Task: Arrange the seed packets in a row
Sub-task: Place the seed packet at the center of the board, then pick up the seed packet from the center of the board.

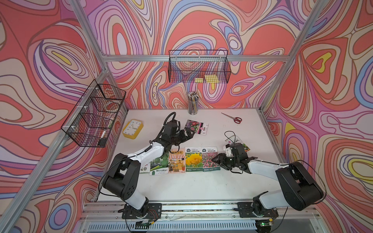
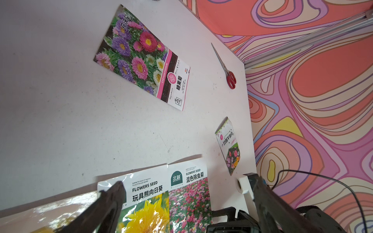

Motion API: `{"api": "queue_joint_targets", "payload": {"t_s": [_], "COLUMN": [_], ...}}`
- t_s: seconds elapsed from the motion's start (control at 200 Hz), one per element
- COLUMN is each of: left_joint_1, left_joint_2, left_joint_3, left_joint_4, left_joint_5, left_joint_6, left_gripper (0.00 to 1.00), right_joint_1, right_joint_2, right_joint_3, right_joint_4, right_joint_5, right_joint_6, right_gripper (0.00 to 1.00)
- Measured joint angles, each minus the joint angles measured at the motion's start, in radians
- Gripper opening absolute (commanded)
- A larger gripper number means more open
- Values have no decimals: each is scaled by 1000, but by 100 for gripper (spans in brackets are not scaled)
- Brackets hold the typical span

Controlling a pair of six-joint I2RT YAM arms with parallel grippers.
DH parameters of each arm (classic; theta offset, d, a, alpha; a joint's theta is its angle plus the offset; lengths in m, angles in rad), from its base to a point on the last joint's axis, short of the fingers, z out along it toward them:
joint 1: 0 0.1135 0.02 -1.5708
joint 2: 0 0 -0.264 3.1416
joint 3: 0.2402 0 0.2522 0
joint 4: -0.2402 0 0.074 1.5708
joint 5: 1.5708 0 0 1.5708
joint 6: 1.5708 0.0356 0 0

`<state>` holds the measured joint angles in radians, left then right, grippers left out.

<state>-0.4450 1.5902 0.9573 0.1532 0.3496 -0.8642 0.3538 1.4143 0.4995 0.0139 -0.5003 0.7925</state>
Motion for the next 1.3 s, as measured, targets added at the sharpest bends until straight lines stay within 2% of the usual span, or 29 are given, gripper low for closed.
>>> {"api": "queue_joint_targets", "payload": {"t_s": [0.195, 0.351, 0.546, 0.816, 1.112, 1.302], "left_joint_1": [1, 16, 70, 137, 133, 114], "left_joint_2": [12, 102, 296, 419, 549, 622], "left_joint_3": [3, 63, 235, 356, 339, 390], "left_joint_4": [-1, -8, -56, -92, 154, 251], "left_joint_5": [2, 15, 16, 42, 177, 231], "left_joint_6": [0, 0, 30, 38, -156, -249], "left_gripper": [99, 99, 99, 99, 99, 99], "right_joint_1": [0, 0, -8, -55, -109, -117], "right_joint_2": [-98, -66, 206, 650, 956, 1101], "right_joint_3": [119, 307, 605, 1059, 1422, 1602], "right_joint_4": [-275, -410, -395, -373, -404, -439], "right_joint_5": [136, 252, 279, 238, 169, 110], "right_joint_6": [-97, -188, -266, -330, -378, -385], "right_gripper": [87, 90, 92, 92, 92, 92]}}
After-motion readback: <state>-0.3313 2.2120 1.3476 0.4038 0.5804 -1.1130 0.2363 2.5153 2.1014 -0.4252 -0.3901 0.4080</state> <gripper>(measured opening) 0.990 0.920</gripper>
